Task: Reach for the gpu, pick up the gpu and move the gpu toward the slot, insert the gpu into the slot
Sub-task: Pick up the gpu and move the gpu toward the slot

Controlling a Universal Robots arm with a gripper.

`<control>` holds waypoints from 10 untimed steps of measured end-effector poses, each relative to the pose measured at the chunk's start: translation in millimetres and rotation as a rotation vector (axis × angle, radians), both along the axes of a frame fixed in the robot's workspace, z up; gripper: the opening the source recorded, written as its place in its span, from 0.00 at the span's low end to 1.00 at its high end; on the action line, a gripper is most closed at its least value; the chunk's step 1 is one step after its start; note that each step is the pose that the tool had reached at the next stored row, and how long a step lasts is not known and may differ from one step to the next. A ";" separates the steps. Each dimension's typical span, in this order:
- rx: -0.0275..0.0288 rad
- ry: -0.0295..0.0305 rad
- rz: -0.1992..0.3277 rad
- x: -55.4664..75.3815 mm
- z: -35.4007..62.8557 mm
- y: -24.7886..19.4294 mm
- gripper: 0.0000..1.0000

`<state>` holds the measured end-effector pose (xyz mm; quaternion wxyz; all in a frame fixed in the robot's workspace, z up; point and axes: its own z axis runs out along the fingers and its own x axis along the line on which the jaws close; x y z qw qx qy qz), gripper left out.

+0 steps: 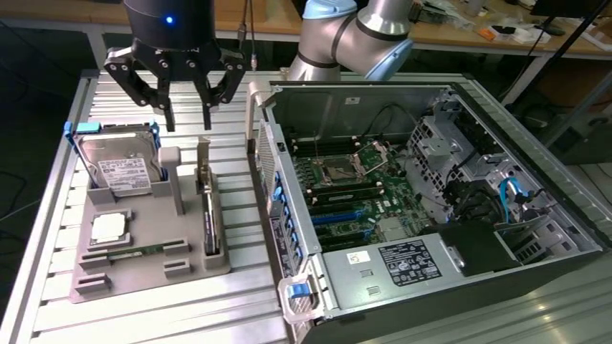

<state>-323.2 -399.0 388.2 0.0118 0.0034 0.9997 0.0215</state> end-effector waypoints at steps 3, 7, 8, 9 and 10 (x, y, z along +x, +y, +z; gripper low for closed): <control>0.0001 0.0008 0.000 0.0 -5.7 0.0 0.48; 0.0000 0.0037 0.000 0.0 -13.0 0.0 0.48; 0.0001 0.0042 0.000 -0.1 -15.0 0.0 0.48; 0.0001 0.0050 0.000 -0.1 -16.7 0.0 0.48; 0.0001 0.0062 0.000 0.0 -18.5 -0.4 0.48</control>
